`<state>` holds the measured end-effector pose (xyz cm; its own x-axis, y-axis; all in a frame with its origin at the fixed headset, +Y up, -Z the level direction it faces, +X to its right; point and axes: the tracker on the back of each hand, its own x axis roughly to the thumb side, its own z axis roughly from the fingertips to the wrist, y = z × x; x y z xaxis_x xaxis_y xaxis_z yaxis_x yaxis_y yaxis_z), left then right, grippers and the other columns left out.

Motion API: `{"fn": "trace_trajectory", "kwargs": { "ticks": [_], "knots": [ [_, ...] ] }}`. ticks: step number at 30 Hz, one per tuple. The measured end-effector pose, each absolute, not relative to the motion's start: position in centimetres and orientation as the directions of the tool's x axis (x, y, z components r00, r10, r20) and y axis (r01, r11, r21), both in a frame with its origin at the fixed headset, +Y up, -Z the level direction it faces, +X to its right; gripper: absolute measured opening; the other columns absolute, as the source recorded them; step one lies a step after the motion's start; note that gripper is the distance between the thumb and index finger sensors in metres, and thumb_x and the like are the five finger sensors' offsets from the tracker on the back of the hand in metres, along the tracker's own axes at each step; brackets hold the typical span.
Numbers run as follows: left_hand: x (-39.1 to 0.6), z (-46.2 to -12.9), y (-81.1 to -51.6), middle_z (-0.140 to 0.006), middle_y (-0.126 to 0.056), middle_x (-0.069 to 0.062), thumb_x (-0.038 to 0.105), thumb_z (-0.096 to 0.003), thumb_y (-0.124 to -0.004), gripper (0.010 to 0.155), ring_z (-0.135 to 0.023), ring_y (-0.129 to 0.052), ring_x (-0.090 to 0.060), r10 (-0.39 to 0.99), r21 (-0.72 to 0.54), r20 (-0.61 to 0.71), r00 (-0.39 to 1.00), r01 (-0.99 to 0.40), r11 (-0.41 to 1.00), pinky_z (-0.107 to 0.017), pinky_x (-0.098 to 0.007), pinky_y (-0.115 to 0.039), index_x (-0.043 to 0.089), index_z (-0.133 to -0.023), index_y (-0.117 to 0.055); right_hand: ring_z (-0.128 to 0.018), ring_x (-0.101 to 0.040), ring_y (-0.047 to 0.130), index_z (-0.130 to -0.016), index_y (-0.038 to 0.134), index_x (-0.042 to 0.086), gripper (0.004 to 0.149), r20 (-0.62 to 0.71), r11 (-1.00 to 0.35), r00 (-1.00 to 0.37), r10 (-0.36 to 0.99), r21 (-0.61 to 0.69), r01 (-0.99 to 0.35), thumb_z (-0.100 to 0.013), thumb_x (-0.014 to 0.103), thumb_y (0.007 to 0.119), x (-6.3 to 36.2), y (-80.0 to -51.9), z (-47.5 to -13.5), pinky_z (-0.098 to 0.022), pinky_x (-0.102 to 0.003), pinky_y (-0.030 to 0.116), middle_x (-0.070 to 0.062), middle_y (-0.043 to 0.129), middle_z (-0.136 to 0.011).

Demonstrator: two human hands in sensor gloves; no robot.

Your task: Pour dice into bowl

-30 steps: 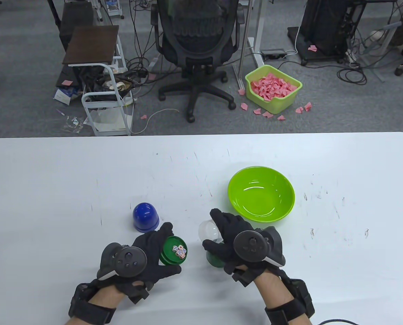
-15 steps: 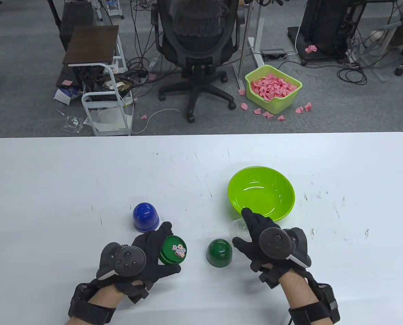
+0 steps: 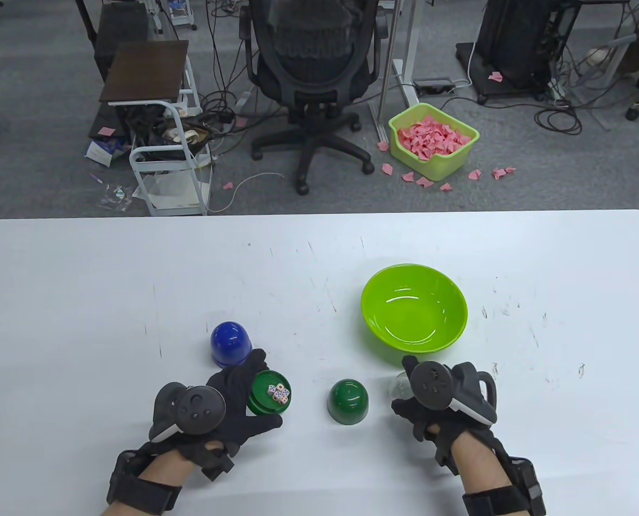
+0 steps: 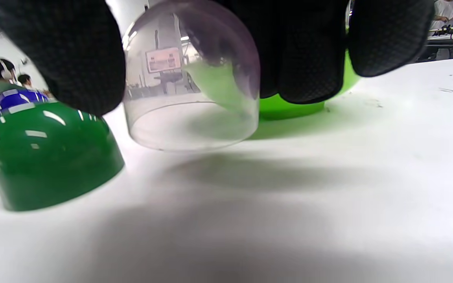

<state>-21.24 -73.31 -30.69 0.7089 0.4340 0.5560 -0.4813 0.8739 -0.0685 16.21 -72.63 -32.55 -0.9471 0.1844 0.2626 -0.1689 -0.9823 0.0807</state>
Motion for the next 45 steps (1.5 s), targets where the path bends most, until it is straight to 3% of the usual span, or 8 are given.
{"fn": "trace_trajectory", "kwargs": {
  "ticks": [22, 31, 39, 45],
  "knots": [
    [-21.9, -30.9, -73.4, -0.107, -0.066, -0.013, 0.072, -0.0364, -0.082, 0.107, -0.093, -0.076, -0.037, 0.468, -0.076, 0.517, 0.716, -0.507, 0.859, -0.074, -0.061, -0.065, 0.019, -0.11, -0.026, -0.075, -0.055, 0.084, -0.105, 0.058, 0.001, 0.085, 0.208, -0.984, -0.969, 0.134, 0.142, -0.106, -0.04, 0.045, 0.092, 16.0, -74.7, -33.3, -0.056, -0.071, 0.07, -0.031, 0.077, -0.098],
    [-22.0, -30.9, -73.4, -0.107, -0.067, -0.012, 0.072, -0.0354, -0.083, 0.107, -0.093, -0.078, -0.036, 0.509, -0.089, 0.493, 0.706, -0.541, 0.836, -0.074, -0.061, -0.066, 0.017, -0.11, -0.029, -0.074, -0.055, 0.084, -0.104, 0.059, 0.001, 0.084, 0.219, -0.961, -0.936, 0.274, 0.106, -0.256, -0.041, 0.047, 0.09, 16.9, -72.1, -32.5, -0.056, -0.071, 0.069, -0.031, 0.077, -0.098],
    [-21.9, -31.1, -72.8, -0.106, -0.069, -0.012, 0.066, -0.0294, -0.095, 0.111, -0.091, -0.08, -0.036, 0.608, -0.081, 0.424, 0.671, -0.641, 0.764, -0.073, -0.059, -0.069, 0.018, -0.109, -0.035, -0.073, -0.055, 0.086, -0.103, 0.062, 0.0, 0.082, 0.234, -0.926, -0.896, 0.376, 0.077, -0.368, -0.042, 0.046, 0.09, 17.8, -70.5, -32.0, -0.056, -0.071, 0.07, -0.031, 0.08, -0.096],
    [-21.3, -31.7, -71.3, -0.104, -0.071, -0.012, 0.065, -0.0266, -0.099, 0.112, -0.088, -0.083, -0.034, 0.581, -0.029, 0.411, 0.702, -0.627, 0.778, -0.071, -0.058, -0.071, 0.018, -0.109, -0.039, -0.072, -0.055, 0.086, -0.102, 0.063, 0.0, 0.081, 0.248, -0.908, -0.875, 0.415, 0.044, -0.418, -0.041, 0.046, 0.09, 18.0, -69.7, -31.8, -0.055, -0.071, 0.07, -0.031, 0.08, -0.096]
  ]
}}
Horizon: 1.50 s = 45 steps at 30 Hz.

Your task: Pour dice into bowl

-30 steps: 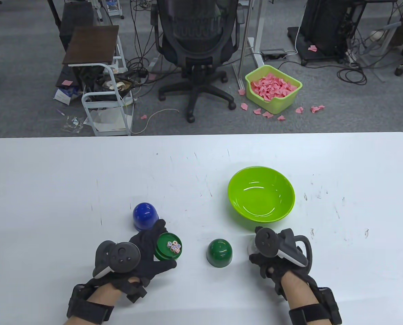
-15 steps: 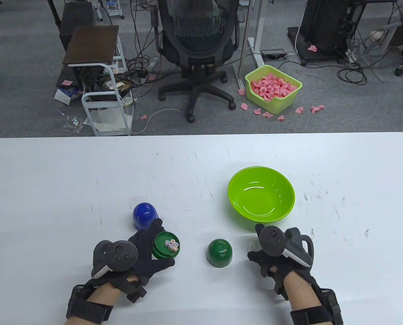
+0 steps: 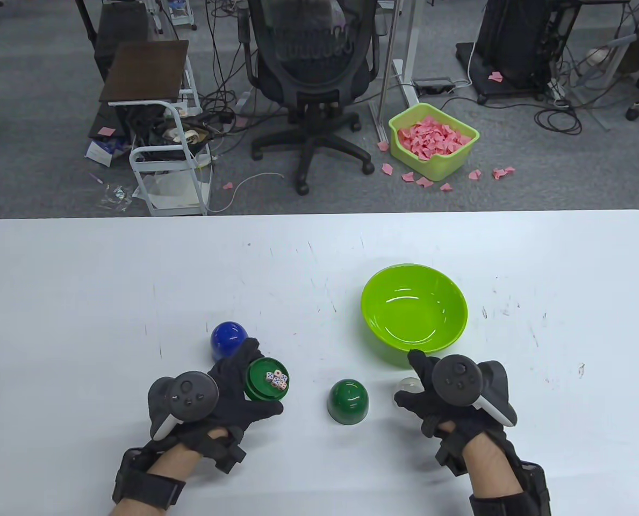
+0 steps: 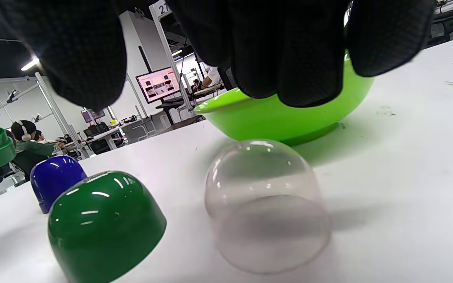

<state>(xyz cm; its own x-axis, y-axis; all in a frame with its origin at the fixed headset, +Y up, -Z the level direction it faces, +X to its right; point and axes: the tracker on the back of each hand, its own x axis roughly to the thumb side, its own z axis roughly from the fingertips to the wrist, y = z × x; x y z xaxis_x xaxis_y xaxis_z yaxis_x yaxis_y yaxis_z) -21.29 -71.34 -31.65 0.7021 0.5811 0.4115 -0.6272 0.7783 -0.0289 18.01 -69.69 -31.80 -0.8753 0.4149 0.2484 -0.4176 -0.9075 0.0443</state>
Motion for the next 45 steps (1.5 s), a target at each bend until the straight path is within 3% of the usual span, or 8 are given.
{"fn": "trace_trajectory", "kwargs": {
  "ticks": [14, 31, 45],
  "knots": [
    [-15.2, -35.7, -67.3, -0.101, -0.075, -0.011, 0.069, -0.0267, -0.098, 0.101, -0.086, -0.086, -0.034, 0.627, -0.036, 0.407, 0.664, -0.675, 0.737, -0.071, -0.057, -0.073, 0.019, -0.102, -0.051, -0.072, -0.055, 0.087, -0.102, 0.064, 0.0, 0.08, 0.24, -0.885, -0.857, 0.456, 0.017, -0.466, -0.042, 0.046, 0.09, 18.8, -69.2, -31.6, -0.056, -0.071, 0.07, -0.031, 0.081, -0.095],
    [-6.9, -41.6, -66.0, -0.091, -0.087, -0.019, 0.079, -0.0325, -0.087, 0.096, -0.068, -0.092, -0.035, 0.591, -0.038, 0.436, 0.678, -0.643, 0.765, -0.063, -0.058, -0.076, 0.015, -0.101, -0.065, -0.072, -0.055, 0.086, -0.102, 0.064, 0.0, 0.078, 0.203, -0.861, -0.843, 0.498, 0.006, -0.508, -0.045, 0.048, 0.085, 20.0, -69.5, -32.0, -0.055, -0.071, 0.07, -0.032, 0.08, -0.095],
    [-1.7, -46.8, -66.5, -0.086, -0.09, -0.021, 0.081, -0.0302, -0.087, 0.099, -0.062, -0.093, -0.035, 0.459, -0.131, 0.419, 0.784, -0.448, 0.885, -0.06, -0.058, -0.077, 0.012, -0.099, -0.069, -0.072, -0.056, 0.085, -0.102, 0.064, -0.001, 0.078, 0.179, -0.856, -0.841, 0.51, 0.013, -0.517, -0.045, 0.048, 0.085, 20.5, -69.8, -32.3, -0.055, -0.071, 0.07, -0.032, 0.08, -0.095]
  ]
}}
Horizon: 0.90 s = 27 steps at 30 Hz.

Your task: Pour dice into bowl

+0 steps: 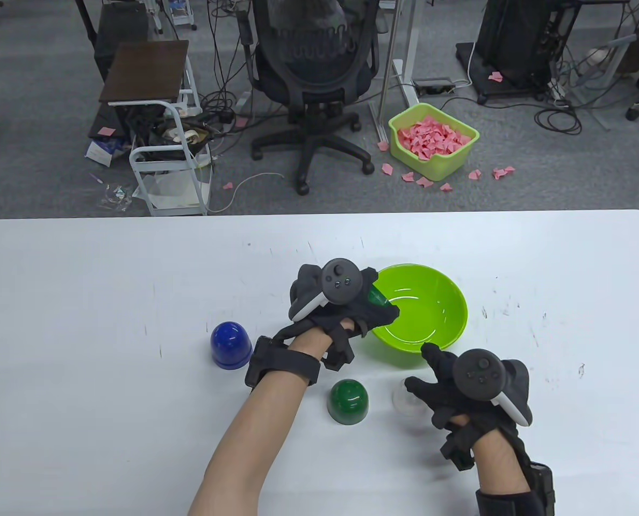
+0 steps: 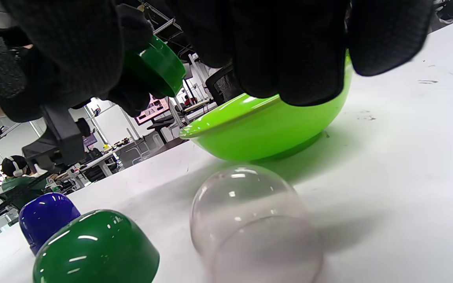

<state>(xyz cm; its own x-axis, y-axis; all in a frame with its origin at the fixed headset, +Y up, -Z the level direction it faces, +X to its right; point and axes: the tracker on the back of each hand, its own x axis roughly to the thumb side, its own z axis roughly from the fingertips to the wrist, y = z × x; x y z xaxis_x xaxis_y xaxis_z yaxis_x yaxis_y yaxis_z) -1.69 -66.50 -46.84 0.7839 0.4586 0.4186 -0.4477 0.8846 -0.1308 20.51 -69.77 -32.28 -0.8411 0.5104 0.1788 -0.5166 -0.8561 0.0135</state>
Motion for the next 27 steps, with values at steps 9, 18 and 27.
{"fn": "trace_trajectory", "kwargs": {
  "ticks": [9, 18, 27],
  "knots": [
    [1.8, -48.7, -67.2, -0.082, -0.093, -0.022, 0.08, -0.0281, -0.088, 0.098, -0.058, -0.093, -0.035, 0.305, -0.175, 0.437, 0.846, -0.253, 0.952, -0.058, -0.058, -0.078, 0.013, -0.098, -0.072, -0.073, -0.056, 0.085, -0.102, 0.063, -0.001, 0.078, 0.164, -0.861, -0.847, 0.505, 0.026, -0.508, -0.045, 0.049, 0.084, 20.6, -70.0, -32.4, -0.055, -0.071, 0.07, -0.032, 0.08, -0.096],
    [4.5, -48.6, -67.7, -0.081, -0.093, -0.022, 0.08, -0.0269, -0.087, 0.097, -0.057, -0.093, -0.035, 0.129, -0.145, 0.497, 0.858, -0.064, 0.987, -0.057, -0.058, -0.078, 0.015, -0.098, -0.073, -0.073, -0.056, 0.084, -0.102, 0.063, -0.001, 0.078, 0.138, -0.868, -0.857, 0.497, 0.058, -0.494, -0.045, 0.048, 0.084, 20.7, -70.6, -32.7, -0.056, -0.071, 0.069, -0.033, 0.079, -0.096],
    [4.3, -48.3, -67.6, -0.084, -0.092, -0.02, 0.081, -0.0276, -0.086, 0.097, -0.06, -0.092, -0.034, 0.123, -0.125, 0.512, 0.85, -0.068, 0.99, -0.059, -0.058, -0.077, 0.015, -0.098, -0.072, -0.074, -0.056, 0.084, -0.102, 0.063, -0.001, 0.078, 0.132, -0.871, -0.861, 0.491, 0.065, -0.486, -0.045, 0.048, 0.084, 20.6, -70.7, -32.6, -0.056, -0.072, 0.069, -0.033, 0.078, -0.096]
  ]
}}
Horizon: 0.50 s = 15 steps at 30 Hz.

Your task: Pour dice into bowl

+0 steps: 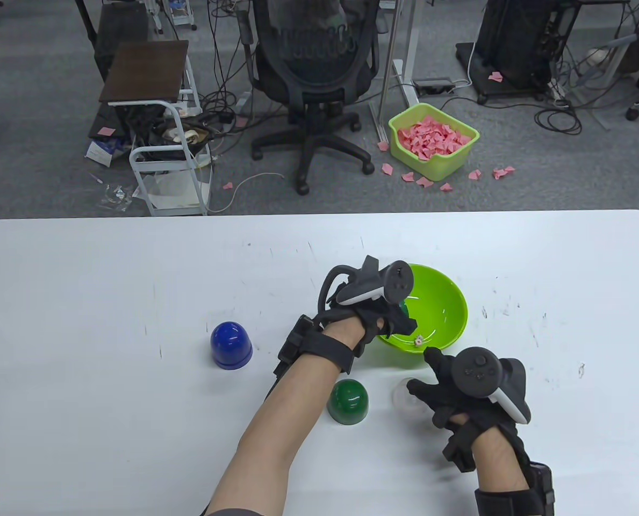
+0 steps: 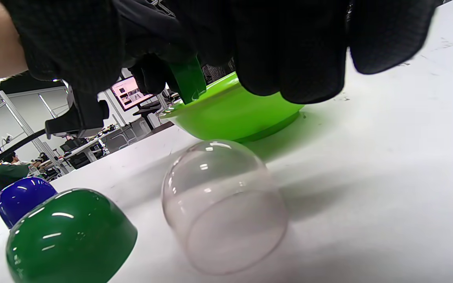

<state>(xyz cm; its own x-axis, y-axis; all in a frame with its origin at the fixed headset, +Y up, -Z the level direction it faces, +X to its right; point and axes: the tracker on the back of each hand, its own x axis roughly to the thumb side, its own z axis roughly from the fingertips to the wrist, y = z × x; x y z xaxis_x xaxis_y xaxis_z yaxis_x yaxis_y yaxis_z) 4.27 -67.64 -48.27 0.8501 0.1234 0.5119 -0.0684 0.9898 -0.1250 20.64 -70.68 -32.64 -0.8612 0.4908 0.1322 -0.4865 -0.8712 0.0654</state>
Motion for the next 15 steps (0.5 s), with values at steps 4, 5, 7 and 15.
{"fn": "trace_trajectory", "kwargs": {
  "ticks": [4, 5, 7, 15],
  "knots": [
    [3.3, -47.9, -67.2, -0.089, -0.089, -0.018, 0.08, -0.0297, -0.086, 0.096, -0.066, -0.091, -0.034, 0.157, -0.115, 0.519, 0.84, -0.113, 0.987, -0.063, -0.058, -0.076, 0.017, -0.1, -0.068, -0.074, -0.057, 0.084, -0.102, 0.063, -0.001, 0.078, 0.136, -0.873, -0.862, 0.488, 0.067, -0.483, -0.045, 0.048, 0.084, 20.5, -70.7, -32.6, -0.056, -0.072, 0.069, -0.033, 0.078, -0.097],
    [2.9, -47.7, -67.1, -0.089, -0.089, -0.018, 0.079, -0.0297, -0.086, 0.096, -0.067, -0.091, -0.034, 0.172, -0.104, 0.522, 0.836, -0.138, 0.985, -0.063, -0.058, -0.076, 0.016, -0.1, -0.068, -0.073, -0.057, 0.084, -0.102, 0.063, -0.001, 0.078, 0.137, -0.874, -0.863, 0.486, 0.068, -0.481, -0.046, 0.048, 0.084, 20.5, -70.7, -32.6, -0.056, -0.072, 0.069, -0.033, 0.079, -0.096],
    [2.1, -47.3, -66.9, -0.091, -0.087, -0.017, 0.078, -0.0309, -0.086, 0.095, -0.069, -0.091, -0.034, 0.198, -0.103, 0.526, 0.827, -0.17, 0.98, -0.064, -0.057, -0.076, 0.017, -0.101, -0.066, -0.073, -0.057, 0.084, -0.102, 0.063, -0.001, 0.078, 0.14, -0.875, -0.863, 0.485, 0.069, -0.48, -0.045, 0.048, 0.084, 20.4, -70.7, -32.6, -0.055, -0.072, 0.069, -0.033, 0.079, -0.096],
    [-2.5, -44.3, -66.8, -0.102, -0.075, -0.018, 0.072, -0.0352, -0.086, 0.097, -0.081, -0.083, -0.036, 0.416, -0.161, 0.534, 0.736, -0.394, 0.905, -0.069, -0.059, -0.07, 0.02, -0.108, -0.05, -0.074, -0.057, 0.084, -0.102, 0.063, -0.001, 0.078, 0.159, -0.883, -0.869, 0.469, 0.074, -0.464, -0.045, 0.048, 0.084, 20.0, -70.7, -32.5, -0.056, -0.072, 0.069, -0.033, 0.078, -0.096]
  ]
}}
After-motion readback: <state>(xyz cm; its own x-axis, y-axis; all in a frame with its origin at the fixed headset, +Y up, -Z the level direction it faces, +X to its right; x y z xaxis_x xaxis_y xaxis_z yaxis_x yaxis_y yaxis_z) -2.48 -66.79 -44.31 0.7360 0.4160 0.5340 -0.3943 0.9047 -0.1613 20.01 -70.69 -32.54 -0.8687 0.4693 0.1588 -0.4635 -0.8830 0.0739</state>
